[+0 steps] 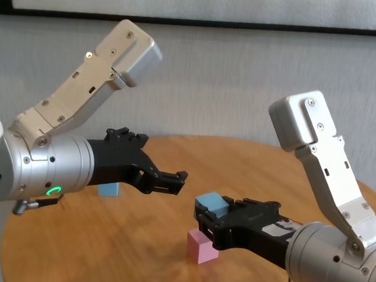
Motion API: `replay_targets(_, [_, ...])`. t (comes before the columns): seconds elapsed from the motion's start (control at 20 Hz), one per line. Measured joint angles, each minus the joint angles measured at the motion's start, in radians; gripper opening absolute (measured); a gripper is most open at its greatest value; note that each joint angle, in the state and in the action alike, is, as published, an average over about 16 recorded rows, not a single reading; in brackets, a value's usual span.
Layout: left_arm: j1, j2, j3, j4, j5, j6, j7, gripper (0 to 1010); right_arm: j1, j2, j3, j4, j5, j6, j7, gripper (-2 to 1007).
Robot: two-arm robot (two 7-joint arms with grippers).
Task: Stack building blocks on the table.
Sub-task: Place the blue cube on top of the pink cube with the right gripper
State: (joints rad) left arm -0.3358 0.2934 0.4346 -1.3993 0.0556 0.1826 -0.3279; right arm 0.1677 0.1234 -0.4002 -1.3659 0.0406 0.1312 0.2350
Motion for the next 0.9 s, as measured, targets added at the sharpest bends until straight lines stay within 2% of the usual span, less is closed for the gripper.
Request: replay_targets(0.9, [0.000,0.000,0.000,0.000,0.000,0.000,0.000,1000,0.008,-0.007,-0.007,0.034,-0.053,-0.028,0.003,362])
